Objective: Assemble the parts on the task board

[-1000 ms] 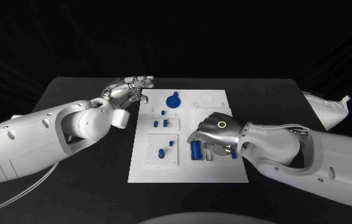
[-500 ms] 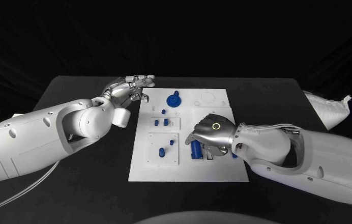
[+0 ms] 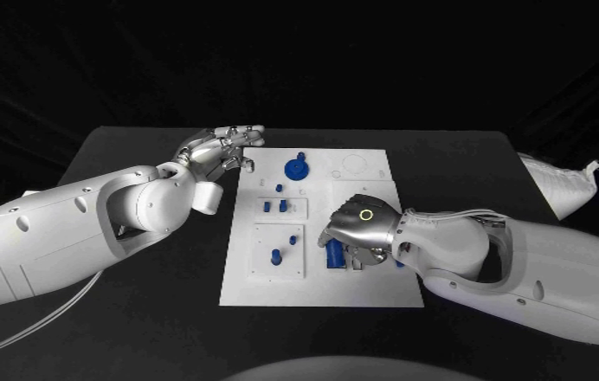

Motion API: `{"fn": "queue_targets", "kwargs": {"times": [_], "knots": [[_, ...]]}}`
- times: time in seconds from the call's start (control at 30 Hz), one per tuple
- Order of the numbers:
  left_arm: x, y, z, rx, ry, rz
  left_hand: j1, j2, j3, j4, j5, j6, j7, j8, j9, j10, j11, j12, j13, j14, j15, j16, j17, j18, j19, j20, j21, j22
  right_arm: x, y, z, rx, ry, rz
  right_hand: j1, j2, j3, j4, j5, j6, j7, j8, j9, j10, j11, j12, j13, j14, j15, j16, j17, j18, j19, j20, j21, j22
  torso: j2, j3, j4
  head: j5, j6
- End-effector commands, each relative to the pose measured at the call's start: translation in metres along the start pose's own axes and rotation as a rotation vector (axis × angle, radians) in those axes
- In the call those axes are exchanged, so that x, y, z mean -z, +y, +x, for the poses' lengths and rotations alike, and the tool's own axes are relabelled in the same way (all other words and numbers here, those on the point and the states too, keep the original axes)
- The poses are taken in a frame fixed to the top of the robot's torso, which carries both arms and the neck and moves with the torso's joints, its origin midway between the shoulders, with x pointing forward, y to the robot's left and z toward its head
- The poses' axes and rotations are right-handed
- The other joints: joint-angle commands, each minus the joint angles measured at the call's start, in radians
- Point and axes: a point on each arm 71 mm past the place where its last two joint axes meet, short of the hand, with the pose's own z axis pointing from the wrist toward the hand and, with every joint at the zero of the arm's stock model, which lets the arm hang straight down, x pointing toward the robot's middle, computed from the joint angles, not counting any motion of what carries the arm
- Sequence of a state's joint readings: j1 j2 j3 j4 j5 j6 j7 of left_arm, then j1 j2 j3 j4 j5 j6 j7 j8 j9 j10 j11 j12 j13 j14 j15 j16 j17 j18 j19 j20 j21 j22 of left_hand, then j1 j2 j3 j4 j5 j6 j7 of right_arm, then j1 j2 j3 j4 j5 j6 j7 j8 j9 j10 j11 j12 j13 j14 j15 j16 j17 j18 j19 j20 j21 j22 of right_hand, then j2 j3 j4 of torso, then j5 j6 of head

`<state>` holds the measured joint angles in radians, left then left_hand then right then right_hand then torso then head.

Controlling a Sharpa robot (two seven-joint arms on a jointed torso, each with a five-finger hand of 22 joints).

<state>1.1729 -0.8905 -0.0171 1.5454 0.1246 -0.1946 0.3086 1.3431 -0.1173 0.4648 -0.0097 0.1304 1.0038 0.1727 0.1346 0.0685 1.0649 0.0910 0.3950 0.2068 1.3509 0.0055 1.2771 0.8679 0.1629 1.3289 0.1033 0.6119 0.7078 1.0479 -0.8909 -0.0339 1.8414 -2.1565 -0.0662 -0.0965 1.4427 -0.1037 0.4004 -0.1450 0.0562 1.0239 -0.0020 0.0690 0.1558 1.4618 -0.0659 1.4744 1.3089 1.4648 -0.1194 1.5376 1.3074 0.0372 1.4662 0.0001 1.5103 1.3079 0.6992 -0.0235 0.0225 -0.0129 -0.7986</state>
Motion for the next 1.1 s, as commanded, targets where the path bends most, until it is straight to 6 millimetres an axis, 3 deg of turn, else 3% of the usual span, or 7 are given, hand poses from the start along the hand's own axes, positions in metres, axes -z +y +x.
{"fn": "queue_targets", "kwargs": {"times": [0.03, 0.53, 0.7, 1.1], "knots": [[-0.0002, -0.0003, 0.0027, 0.004, 0.022, 0.003, -0.005, 0.000, -0.005, 0.000, 0.002, -0.006, 0.003, 0.003, 0.000, -0.005, 0.001, 0.007, 0.001, -0.004, 0.000, -0.001, -0.001, 0.017, -0.007, -0.003, -0.007, -0.001, -0.0010, 0.0018, 0.0032, 0.014, 0.023, -0.012, -0.016, -0.003, 0.011, -0.001, -0.005, 0.015, 0.004, 0.006, -0.001, 0.062, 0.000, 0.007, 0.202, 0.097, 0.008, 0.003, 0.223, -0.014, 0.067, 0.001, -0.005, 0.162, 0.000, -0.0002, -0.0003, 0.001, -0.001], [-0.0001, -0.0002, 0.0025, 0.003, 0.021, 0.001, -0.006, 0.001, -0.006, 0.001, 0.002, -0.008, 0.003, 0.004, 0.000, -0.007, 0.001, 0.008, 0.001, -0.005, 0.000, -0.001, -0.001, 0.017, -0.007, -0.003, -0.007, -0.002, 0.0005, 0.0026, -0.0024, 0.012, -0.077, -0.023, -0.060, 0.005, 0.054, 0.013, -0.006, 0.146, 0.048, 0.039, 0.013, 0.068, 0.031, 0.018, 0.209, 0.098, 0.027, 0.007, 0.228, -0.016, 0.071, 0.015, 0.000, 0.171, -0.001, 0.0000, -0.0002, 0.001, -0.003], [-0.0002, -0.0001, 0.0025, 0.004, 0.021, 0.000, -0.006, 0.001, -0.006, 0.001, 0.002, -0.008, 0.003, 0.004, 0.000, -0.007, 0.001, 0.008, 0.001, -0.005, 0.000, -0.001, -0.001, 0.017, -0.007, -0.003, -0.007, -0.002, 0.0018, 0.0022, -0.0040, 0.009, -0.106, -0.024, -0.075, 0.011, 0.053, 0.026, -0.008, 0.183, 0.052, 0.051, 0.019, 0.068, 0.042, 0.018, 0.209, 0.099, 0.034, 0.008, 0.229, -0.016, 0.072, 0.021, 0.001, 0.172, 0.000, 0.0005, -0.0013, 0.001, -0.003], [-0.0006, 0.0001, 0.0028, 0.004, 0.022, 0.000, -0.006, 0.001, -0.006, 0.001, 0.002, -0.008, 0.003, 0.004, 0.000, -0.007, 0.001, 0.008, 0.001, -0.005, 0.000, -0.001, -0.001, 0.017, -0.007, -0.003, -0.007, -0.002, 0.0059, -0.0024, -0.0029, 0.005, -0.120, 0.001, -0.084, 0.016, 0.054, 0.036, -0.009, 0.203, 0.053, 0.057, 0.023, 0.069, 0.045, 0.021, 0.211, 0.099, 0.035, 0.008, 0.229, -0.016, 0.071, 0.023, 0.001, 0.172, -0.001, -0.0003, -0.0001, -0.002, -0.004]]}}
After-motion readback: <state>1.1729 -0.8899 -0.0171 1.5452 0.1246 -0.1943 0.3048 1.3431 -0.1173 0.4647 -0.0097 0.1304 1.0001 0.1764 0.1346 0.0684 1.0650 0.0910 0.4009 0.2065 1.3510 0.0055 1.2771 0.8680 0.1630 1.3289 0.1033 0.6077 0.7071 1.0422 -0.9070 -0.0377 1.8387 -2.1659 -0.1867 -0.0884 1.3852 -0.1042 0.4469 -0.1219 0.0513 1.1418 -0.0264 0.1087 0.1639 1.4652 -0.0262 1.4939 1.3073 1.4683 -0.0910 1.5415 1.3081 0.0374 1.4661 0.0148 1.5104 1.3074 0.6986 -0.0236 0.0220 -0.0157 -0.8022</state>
